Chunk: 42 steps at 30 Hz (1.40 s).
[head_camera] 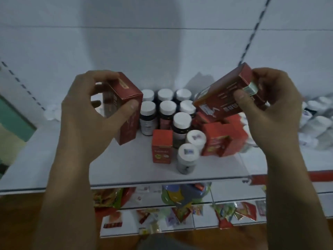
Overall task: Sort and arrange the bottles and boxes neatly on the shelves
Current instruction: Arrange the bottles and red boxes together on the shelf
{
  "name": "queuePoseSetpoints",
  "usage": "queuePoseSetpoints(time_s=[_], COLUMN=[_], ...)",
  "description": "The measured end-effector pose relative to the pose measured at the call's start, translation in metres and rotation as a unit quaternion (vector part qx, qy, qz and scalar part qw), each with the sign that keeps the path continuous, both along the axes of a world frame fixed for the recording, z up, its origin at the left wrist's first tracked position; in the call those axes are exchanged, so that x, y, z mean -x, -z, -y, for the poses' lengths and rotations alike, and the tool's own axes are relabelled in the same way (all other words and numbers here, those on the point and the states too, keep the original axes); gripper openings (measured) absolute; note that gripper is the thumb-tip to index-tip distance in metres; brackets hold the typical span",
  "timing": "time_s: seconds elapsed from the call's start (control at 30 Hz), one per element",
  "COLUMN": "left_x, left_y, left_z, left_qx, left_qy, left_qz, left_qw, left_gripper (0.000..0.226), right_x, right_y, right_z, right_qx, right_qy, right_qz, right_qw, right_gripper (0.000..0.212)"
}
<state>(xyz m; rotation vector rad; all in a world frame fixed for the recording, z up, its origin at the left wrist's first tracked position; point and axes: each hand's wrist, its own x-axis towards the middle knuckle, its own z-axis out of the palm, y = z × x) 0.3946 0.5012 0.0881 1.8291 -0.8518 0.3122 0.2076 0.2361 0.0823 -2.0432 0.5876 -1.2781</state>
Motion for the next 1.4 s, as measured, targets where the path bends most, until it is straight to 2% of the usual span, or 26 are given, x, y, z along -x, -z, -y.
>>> queuePoseSetpoints(time_s=[0.13, 0.33, 0.63, 0.83, 0.97, 1.1, 1.17, 1.3, 1.4], left_x=[0.065, 0.19, 0.388, 0.488, 0.533, 0.575, 0.594, 0.61, 0.603], left_y=[-0.011, 0.011, 0.045, 0.066, 0.087, 0.097, 0.093, 0.082, 0.079], left_z=[0.073, 0.214, 0.394, 0.496, 0.578, 0.678, 0.726, 0.806, 0.841], left_qx=[0.024, -0.046, -0.102, -0.114, -0.127, -0.102, -0.086, -0.06, -0.062], left_qy=[0.106, 0.273, 0.472, 0.579, 0.614, 0.626, 0.619, 0.601, 0.572], left_qz=[-0.02, -0.037, -0.037, -0.059, -0.075, -0.066, -0.055, -0.045, -0.034], left_qw=[0.994, 0.96, 0.875, 0.805, 0.775, 0.77, 0.779, 0.796, 0.817], left_gripper=[0.047, 0.047, 0.054, 0.056, 0.064, 0.06, 0.056, 0.05, 0.053], right_x=[0.099, 0.272, 0.495, 0.583, 0.625, 0.666, 0.682, 0.697, 0.692], right_y=[0.008, 0.036, 0.049, 0.07, 0.081, 0.08, 0.071, 0.051, 0.047], right_z=[0.051, 0.113, 0.145, 0.167, 0.208, 0.271, 0.31, 0.394, 0.451], right_qx=[-0.02, -0.061, -0.131, -0.169, -0.178, -0.181, -0.181, -0.154, -0.141], right_qy=[0.059, 0.188, 0.36, 0.445, 0.468, 0.503, 0.516, 0.527, 0.506], right_qz=[-0.041, -0.123, -0.145, -0.152, -0.2, -0.233, -0.249, -0.248, -0.246], right_qw=[0.997, 0.972, 0.912, 0.866, 0.843, 0.813, 0.8, 0.798, 0.814], right_gripper=[0.039, 0.044, 0.051, 0.051, 0.051, 0.052, 0.053, 0.053, 0.05])
